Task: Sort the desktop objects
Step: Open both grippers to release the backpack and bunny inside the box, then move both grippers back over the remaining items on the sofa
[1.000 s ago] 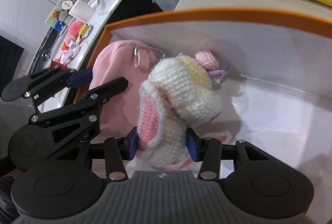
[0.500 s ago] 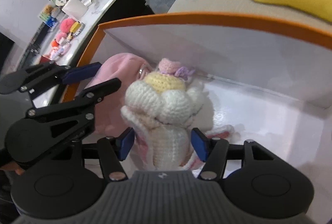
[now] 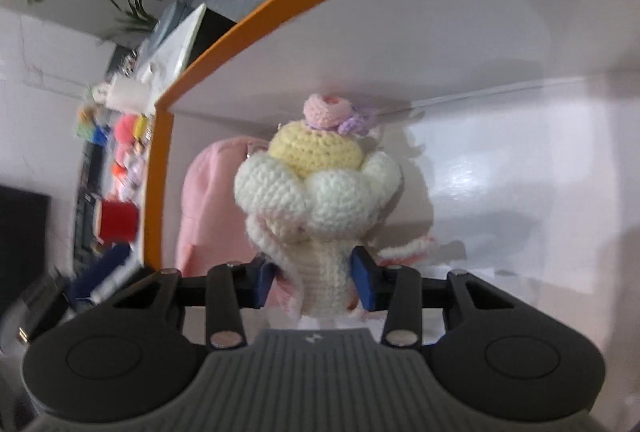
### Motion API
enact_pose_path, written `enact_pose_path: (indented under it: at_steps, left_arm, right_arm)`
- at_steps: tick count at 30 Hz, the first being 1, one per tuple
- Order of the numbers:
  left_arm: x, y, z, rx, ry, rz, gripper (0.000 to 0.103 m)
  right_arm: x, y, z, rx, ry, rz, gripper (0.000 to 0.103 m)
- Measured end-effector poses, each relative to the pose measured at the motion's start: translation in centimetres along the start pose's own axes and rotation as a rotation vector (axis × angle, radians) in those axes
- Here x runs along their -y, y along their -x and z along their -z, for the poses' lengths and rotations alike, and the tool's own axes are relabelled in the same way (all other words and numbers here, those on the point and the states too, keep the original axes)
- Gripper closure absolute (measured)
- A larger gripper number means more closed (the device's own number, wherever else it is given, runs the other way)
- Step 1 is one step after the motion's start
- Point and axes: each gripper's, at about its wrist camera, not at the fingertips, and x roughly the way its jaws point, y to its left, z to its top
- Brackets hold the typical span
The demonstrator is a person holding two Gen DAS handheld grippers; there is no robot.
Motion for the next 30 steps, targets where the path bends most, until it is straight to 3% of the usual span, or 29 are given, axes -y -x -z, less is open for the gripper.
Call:
enact_pose_path:
  at_steps: [6, 14, 17, 21, 24, 30]
  left_arm:
    - [0.0, -1.2, 0.7, -0.063, -0.027, 0.022, 0.050]
    - [1.0, -2.3, 0.4, -0.063, -0.124, 0.045, 0.046]
    - [1.0, -2.4, 0.2, -0.067, -0.143, 0.021, 0.061]
    - [0.7, -2.5, 0.0, -0.081, -0.135, -0.002, 0.070]
    - [1.1, -2.9, 0.1, -0.090, -0.140, -0.015, 0.071]
    - [1.1, -2.6, 0.2, -0.077, -0.113, -0.021, 0.070]
  right_arm:
    - [-1.2, -1.0, -0.1, 0.016, 0.104, -0.021, 0.060]
    - [-1.8, -0.7, -0.1, 0.017, 0.216, 0.018, 0.062]
    - [-2.0, -0.9, -0.2, 0.024, 0.260, 0.001, 0.067]
    - [-2.9, -0.8, -0.2, 0.027, 0.307, -0.031, 0.071]
    - [-2.7, -1.8, -0.9, -0.016, 0.270, 0.034, 0.071]
    - [-2.7, -1.7, -0.9, -0.020, 0.240, 0.027, 0.063]
